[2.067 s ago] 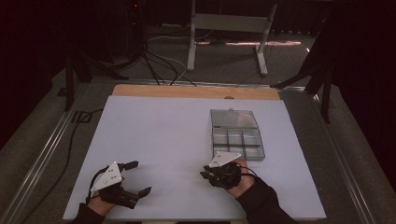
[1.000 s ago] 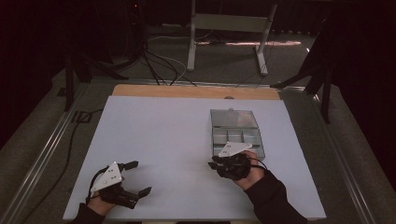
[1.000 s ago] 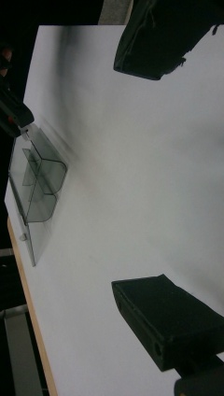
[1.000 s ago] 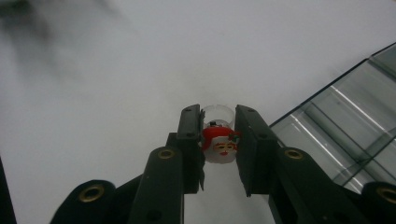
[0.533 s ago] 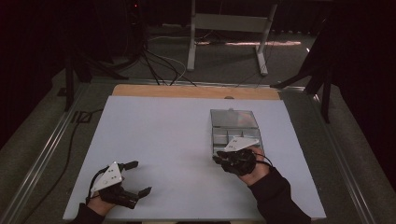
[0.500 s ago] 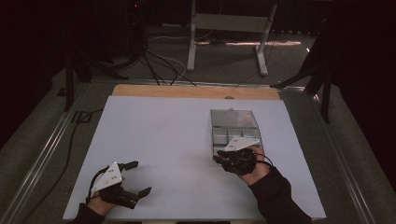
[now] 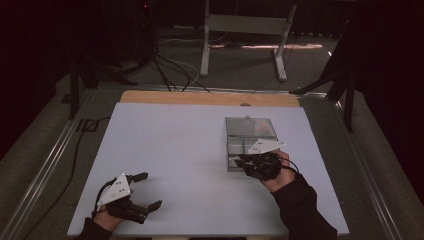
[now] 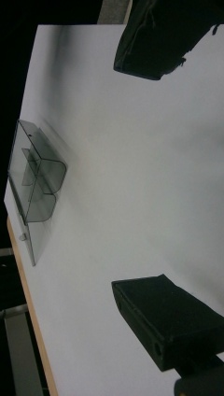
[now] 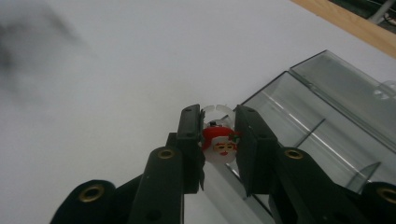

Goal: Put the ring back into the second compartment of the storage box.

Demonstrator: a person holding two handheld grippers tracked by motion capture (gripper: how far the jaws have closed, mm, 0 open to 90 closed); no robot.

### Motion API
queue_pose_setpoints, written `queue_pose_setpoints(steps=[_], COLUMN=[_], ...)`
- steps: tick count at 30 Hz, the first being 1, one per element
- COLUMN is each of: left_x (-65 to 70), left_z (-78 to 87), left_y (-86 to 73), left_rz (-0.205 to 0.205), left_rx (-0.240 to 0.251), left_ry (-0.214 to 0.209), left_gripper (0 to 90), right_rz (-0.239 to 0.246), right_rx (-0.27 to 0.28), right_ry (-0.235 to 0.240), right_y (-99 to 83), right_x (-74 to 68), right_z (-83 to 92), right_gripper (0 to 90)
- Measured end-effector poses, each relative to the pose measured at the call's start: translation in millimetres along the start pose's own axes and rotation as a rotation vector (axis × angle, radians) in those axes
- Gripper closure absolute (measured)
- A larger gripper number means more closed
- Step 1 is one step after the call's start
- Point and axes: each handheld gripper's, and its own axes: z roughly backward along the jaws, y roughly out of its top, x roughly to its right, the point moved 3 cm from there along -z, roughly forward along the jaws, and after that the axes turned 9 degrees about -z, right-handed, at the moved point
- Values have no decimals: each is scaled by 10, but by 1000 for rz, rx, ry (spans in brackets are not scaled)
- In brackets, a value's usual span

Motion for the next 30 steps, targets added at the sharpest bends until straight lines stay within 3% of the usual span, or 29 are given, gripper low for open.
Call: queue_pose_setpoints(steps=[17, 30], left_x=[5, 2], left_z=[5, 7], left_y=[9, 9], left_rz=[1, 2], left_rx=[7, 6], left_ry=[-3, -1], left_gripper=[2, 2], right_rz=[-50, -122], right_rx=[12, 23], right_ry=[-74, -143], right_y=[105, 158], right_x=[284, 496], right_z=[75, 96], right_gripper=[722, 722])
